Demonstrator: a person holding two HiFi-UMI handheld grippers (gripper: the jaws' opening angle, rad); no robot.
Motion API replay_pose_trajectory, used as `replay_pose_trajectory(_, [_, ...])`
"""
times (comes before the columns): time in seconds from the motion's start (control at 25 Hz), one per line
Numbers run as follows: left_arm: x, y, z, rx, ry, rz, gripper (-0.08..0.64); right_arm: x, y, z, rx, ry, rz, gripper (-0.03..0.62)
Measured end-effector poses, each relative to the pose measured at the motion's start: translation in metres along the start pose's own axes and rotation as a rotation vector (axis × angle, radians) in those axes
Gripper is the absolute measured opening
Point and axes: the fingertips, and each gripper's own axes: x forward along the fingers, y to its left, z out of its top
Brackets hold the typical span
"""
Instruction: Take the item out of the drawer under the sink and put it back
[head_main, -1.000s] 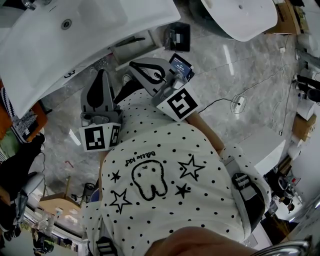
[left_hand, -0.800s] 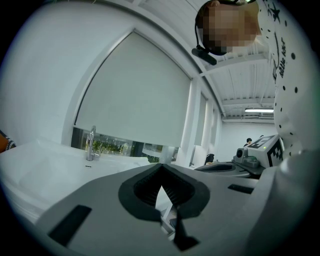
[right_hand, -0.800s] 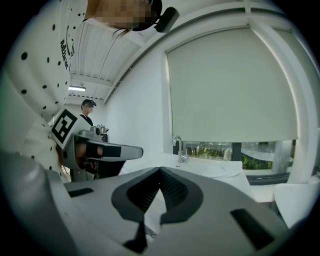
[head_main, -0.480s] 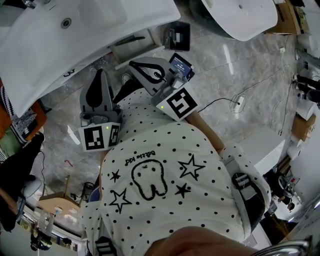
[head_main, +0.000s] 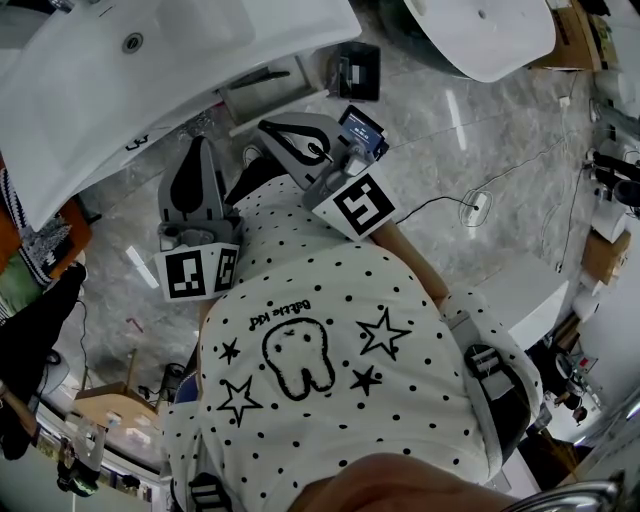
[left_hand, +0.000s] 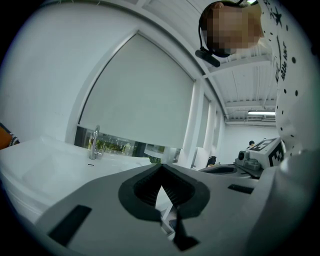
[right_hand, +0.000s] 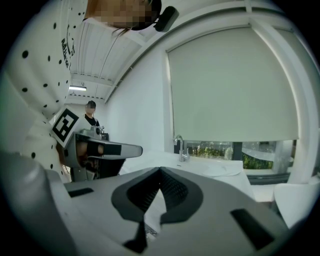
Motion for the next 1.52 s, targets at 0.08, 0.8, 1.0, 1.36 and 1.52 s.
replay_pose_trajectory(0.08, [0.0004, -0.0003, 0.0005, 0.001, -0.001, -0.003, -0.005, 0.0000, -0.0001, 0.0000, 0.001, 0.000, -0.001, 0.012])
replay_pose_trajectory(0.8, [0.0013, -0.0025, -0.0012, -0.002, 0.002, -0.013, -0.005, -0.0026, -0.0014, -0.0006, 0.002, 0.000, -0.013, 0.012])
replay_pose_trajectory(1.0, [0.0021, -0.0024, -0.0006, 0.003, -0.002, -0.013, -0.005, -0.0017, -0.0015, -0.0008, -0.004, 0.000, -0.008, 0.012])
replay_pose_trajectory(1.36, [0.0021, -0.0018, -0.0007, 0.004, 0.002, -0.018, -0.005, -0.0012, -0.0012, -0.0005, 0.000, -0.001, -0.012, 0.012])
replay_pose_trajectory(1.52, [0.0021, -0.0022, -0.0006, 0.001, 0.003, -0.019, -0.005, -0.0017, -0.0011, -0.0008, 0.006, 0.000, -0.013, 0.012])
